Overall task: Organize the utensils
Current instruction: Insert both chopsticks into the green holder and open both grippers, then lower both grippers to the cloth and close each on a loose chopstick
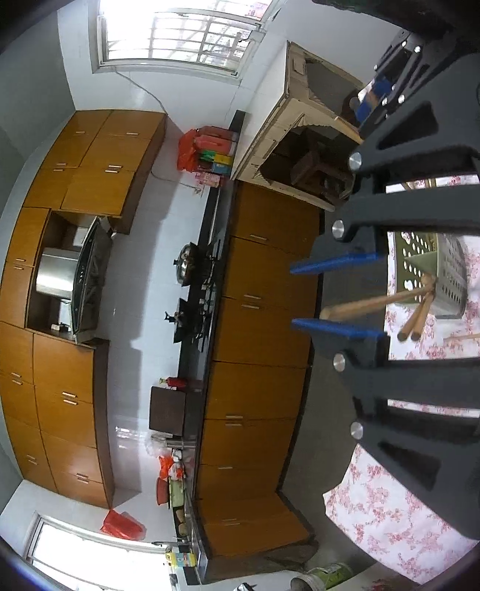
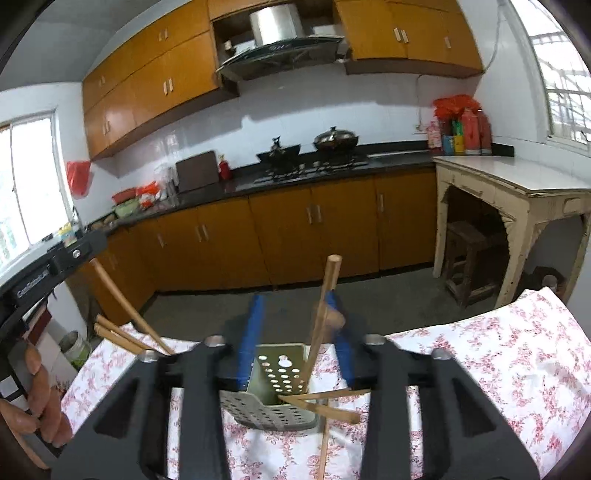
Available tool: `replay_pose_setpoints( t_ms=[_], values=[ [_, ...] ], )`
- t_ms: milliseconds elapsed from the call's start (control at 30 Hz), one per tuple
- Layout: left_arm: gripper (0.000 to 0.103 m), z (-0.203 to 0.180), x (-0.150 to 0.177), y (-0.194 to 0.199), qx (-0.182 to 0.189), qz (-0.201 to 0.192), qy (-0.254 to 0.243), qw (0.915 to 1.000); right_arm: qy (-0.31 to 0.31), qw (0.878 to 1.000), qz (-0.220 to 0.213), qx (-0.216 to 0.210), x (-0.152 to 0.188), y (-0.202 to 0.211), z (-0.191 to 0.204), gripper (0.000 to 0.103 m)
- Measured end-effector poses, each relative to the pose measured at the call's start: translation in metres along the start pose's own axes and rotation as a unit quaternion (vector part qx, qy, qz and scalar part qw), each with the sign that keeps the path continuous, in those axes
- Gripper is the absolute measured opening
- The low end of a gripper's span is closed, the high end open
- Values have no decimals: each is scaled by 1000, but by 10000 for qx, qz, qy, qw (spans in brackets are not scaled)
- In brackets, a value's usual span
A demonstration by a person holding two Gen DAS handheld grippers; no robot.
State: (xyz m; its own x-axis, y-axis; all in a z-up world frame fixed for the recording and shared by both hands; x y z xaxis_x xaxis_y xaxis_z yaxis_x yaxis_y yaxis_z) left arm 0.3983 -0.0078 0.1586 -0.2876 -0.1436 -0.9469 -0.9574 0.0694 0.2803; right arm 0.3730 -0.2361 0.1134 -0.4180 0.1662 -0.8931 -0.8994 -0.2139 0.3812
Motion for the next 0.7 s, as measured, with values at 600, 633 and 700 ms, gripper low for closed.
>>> replay_pose_setpoints(
  t_ms=[600,633,700],
  values=[
    [34,55,60,97,-325,206,-94,9992,-46,9998,-27,180,48,84,-30,38],
    [34,60,75,99,-388,292,-148,9987,-71,9997,51,221,54,82,-34,38],
    [34,67,98,98,-472,462,-225,9976,-174,9989,324,298,79,74,-43,38]
  ],
)
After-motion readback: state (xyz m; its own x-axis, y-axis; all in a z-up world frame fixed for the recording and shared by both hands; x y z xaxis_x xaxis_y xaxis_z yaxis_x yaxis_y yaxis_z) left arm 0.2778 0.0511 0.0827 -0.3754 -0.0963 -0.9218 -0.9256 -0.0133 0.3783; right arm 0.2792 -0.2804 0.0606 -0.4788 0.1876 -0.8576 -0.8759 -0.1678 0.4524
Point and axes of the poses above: each gripper's, at about its wrist camera, not at the fingertips, and y roughly against the way its jaws point, z to its left, x to its underside, the point moved 5 cm from there along -y, roughly the way its jaws point
